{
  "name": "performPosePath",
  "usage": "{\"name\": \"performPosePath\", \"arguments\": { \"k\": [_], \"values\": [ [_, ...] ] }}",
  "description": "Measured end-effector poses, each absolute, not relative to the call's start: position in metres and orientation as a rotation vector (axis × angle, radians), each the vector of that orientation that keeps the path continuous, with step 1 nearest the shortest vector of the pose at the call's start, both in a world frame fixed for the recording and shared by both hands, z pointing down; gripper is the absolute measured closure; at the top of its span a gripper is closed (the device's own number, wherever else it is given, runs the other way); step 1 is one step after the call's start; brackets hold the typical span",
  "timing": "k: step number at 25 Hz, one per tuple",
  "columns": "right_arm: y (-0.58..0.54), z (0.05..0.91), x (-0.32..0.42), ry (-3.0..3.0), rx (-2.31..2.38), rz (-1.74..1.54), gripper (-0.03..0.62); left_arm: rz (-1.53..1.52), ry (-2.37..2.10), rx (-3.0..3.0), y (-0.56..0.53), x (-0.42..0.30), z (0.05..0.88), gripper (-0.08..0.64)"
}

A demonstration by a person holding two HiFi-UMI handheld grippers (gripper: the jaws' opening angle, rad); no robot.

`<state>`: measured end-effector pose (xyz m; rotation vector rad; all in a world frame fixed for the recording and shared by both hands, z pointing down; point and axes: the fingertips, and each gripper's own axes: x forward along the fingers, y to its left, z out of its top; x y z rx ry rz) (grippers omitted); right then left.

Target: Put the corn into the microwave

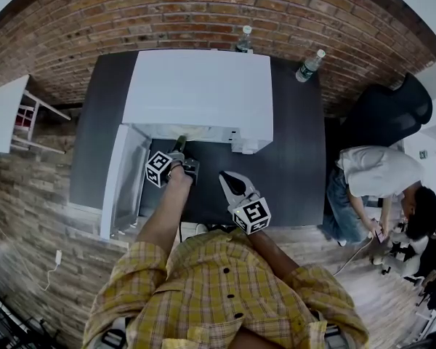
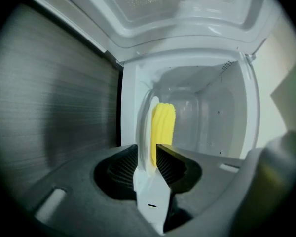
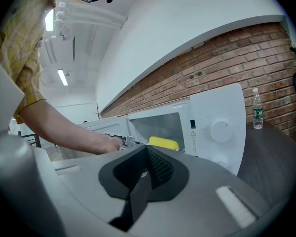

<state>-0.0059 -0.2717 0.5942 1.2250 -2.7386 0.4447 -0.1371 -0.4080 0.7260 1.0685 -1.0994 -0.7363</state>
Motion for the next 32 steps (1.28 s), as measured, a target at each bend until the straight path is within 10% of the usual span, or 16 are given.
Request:
{"name": "performPosePath", "arguments": {
  "k": [32],
  "values": [
    [-0.235,0.582,-0.012,-2.743,1.252,0.430,0.589,-0.726,-0.907,1.517,-0.313,-0.123,0.637,0.561]
  ]
}}
